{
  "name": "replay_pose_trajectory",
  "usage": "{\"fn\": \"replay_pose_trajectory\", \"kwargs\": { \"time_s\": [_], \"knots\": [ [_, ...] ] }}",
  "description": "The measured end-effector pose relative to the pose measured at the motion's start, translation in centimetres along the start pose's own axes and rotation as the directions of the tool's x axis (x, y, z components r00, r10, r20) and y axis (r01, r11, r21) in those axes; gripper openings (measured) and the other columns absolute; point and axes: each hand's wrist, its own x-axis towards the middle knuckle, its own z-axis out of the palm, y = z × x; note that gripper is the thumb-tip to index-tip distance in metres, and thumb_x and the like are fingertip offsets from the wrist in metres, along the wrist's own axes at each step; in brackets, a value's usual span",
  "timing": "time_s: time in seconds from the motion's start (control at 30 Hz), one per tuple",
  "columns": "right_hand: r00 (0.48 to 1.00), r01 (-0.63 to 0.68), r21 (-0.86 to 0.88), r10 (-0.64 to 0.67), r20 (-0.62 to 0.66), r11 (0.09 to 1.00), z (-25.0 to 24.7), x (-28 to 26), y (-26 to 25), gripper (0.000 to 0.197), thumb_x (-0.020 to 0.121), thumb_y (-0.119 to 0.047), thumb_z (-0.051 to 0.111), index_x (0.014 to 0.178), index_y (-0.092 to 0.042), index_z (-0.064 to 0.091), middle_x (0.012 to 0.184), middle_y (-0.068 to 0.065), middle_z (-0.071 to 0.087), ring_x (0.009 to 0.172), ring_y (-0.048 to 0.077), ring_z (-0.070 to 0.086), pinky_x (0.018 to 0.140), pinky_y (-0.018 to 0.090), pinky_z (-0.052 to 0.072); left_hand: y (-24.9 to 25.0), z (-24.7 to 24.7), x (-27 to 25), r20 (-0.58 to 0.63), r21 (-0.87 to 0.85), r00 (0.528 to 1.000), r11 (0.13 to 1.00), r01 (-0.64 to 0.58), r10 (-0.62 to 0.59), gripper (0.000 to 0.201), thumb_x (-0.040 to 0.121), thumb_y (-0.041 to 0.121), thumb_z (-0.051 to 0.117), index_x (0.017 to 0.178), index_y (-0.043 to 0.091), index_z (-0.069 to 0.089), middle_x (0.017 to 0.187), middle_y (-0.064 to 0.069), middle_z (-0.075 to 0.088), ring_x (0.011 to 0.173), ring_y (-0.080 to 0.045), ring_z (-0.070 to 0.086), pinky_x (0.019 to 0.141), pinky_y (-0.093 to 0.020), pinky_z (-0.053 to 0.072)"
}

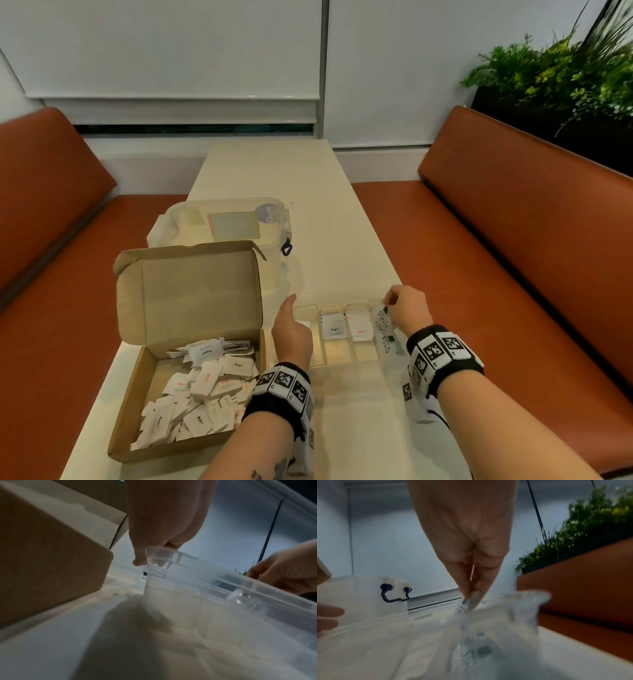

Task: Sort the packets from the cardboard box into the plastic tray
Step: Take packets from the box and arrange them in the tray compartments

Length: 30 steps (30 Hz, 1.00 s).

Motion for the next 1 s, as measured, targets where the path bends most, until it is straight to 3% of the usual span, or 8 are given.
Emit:
{"fn": "replay_pose_trajectory", "kwargs": {
  "time_s": [0.3, 0.4, 0.73, 0.9, 1.0],
  "knots": [
    [0.994, 0.039, -0.282, -0.01, 0.105, 0.959, 1.7, -0.1, 0.3, 0.029, 0.091, 0.004, 0.043, 0.109, -0.007, 0.064, 0.111, 0.01, 0.063, 0.098, 0.023, 0.062, 0.085, 0.029, 0.053, -0.1, -0.2, 0.3, 0.017, 0.046, 0.999, 0.998, 0.04, -0.041, 0.071, 0.082, -0.023, 0.028, 0.142, 0.013, 0.041, 0.14, -0.015, 0.049, 0.123, -0.034, 0.051, 0.103, -0.043, 0.043],
    [0.993, 0.069, -0.332, -0.033, 0.114, 0.941, 2.0, -0.4, 0.2, 0.034, 0.092, 0.003, 0.043, 0.12, -0.007, 0.059, 0.123, 0.01, 0.058, 0.111, 0.023, 0.058, 0.091, 0.027, 0.046, 0.0, -0.3, 0.2, 0.014, 0.049, 0.999, 0.998, 0.04, -0.041, 0.07, 0.083, -0.023, 0.028, 0.142, 0.013, 0.041, 0.14, -0.015, 0.048, 0.124, -0.033, 0.05, 0.103, -0.041, 0.043],
    [0.982, 0.109, -0.325, -0.05, 0.183, 0.939, 2.7, -1.7, 0.7, 0.029, 0.089, 0.001, 0.046, 0.104, -0.006, 0.069, 0.103, 0.009, 0.069, 0.093, 0.023, 0.064, 0.083, 0.03, 0.053, 0.0, -0.4, 0.1, 0.017, 0.056, 0.999, 0.998, 0.036, -0.037, 0.069, 0.084, -0.022, 0.028, 0.142, 0.012, 0.041, 0.14, -0.015, 0.049, 0.124, -0.032, 0.05, 0.104, -0.039, 0.042],
    [0.984, 0.098, -0.32, -0.045, 0.17, 0.942, 2.4, -1.8, 0.5, 0.03, 0.09, 0.001, 0.045, 0.106, -0.007, 0.069, 0.106, 0.01, 0.068, 0.095, 0.023, 0.064, 0.082, 0.029, 0.053, 0.2, -0.5, 0.0, 0.021, 0.037, 0.999, 0.999, 0.033, -0.034, 0.069, 0.083, -0.022, 0.029, 0.141, 0.013, 0.042, 0.139, -0.014, 0.049, 0.124, -0.032, 0.05, 0.104, -0.039, 0.042],
    [0.995, 0.077, -0.263, -0.059, 0.078, 0.962, 2.0, -1.9, -0.6, 0.034, 0.09, 0.004, 0.042, 0.114, -0.007, 0.064, 0.116, 0.012, 0.062, 0.106, 0.025, 0.06, 0.088, 0.029, 0.047, 0.7, -0.8, -0.2, 0.046, 0.024, 0.999, 0.999, 0.026, -0.027, 0.064, 0.085, -0.019, 0.03, 0.138, 0.014, 0.046, 0.138, -0.013, 0.05, 0.121, -0.034, 0.052, 0.102, -0.039, 0.044]
  ]
}}
